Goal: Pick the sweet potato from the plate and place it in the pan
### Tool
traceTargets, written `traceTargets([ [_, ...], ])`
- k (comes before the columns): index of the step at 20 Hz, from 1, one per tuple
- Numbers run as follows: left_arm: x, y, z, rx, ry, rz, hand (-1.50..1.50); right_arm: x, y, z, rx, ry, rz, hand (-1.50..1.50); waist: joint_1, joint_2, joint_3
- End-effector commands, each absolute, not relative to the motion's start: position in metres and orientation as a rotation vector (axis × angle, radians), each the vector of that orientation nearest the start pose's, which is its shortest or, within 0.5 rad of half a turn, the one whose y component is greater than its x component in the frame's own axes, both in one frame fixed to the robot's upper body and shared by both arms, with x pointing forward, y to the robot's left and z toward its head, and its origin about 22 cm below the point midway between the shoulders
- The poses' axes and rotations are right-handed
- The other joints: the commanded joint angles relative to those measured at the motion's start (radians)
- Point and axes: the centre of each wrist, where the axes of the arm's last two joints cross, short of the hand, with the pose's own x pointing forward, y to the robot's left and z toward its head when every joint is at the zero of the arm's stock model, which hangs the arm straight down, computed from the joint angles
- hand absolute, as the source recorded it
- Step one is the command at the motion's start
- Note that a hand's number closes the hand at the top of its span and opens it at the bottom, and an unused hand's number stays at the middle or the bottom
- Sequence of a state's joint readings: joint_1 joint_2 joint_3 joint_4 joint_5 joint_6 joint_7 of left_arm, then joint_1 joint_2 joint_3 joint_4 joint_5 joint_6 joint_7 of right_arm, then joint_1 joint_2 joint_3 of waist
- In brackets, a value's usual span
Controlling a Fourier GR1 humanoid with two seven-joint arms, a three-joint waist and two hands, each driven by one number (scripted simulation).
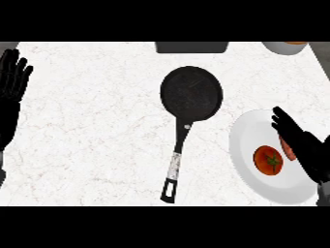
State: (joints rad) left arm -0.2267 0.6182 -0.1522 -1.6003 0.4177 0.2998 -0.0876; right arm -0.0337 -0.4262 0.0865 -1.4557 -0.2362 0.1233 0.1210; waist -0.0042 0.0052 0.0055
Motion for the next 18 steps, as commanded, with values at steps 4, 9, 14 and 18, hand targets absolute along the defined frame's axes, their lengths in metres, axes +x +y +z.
traceTargets([
  [4, 0.262, 0.310, 0.052, 0.327, -1.574, -0.220, 0.00, 0.287, -0.362, 0.058, -0.188, -1.520, -0.138, -1.50, 0.011, 0.002, -0.003],
  [9, 0.235, 0.319, 0.020, 0.356, -1.414, -0.224, 0.00, 0.244, -0.438, 0.035, -0.722, -1.243, -0.491, -1.50, -0.025, 0.002, -0.006],
  [14, 0.225, 0.277, 0.003, 0.327, -1.379, -0.233, 0.00, 0.222, -0.447, 0.048, -0.806, -1.061, -0.311, -1.50, -0.009, -0.008, -0.007],
  [18, 0.222, 0.289, 0.002, 0.332, -1.378, -0.267, 0.00, 0.221, -0.456, 0.069, -0.858, -0.972, -0.004, -1.50, 0.004, -0.005, -0.007],
])
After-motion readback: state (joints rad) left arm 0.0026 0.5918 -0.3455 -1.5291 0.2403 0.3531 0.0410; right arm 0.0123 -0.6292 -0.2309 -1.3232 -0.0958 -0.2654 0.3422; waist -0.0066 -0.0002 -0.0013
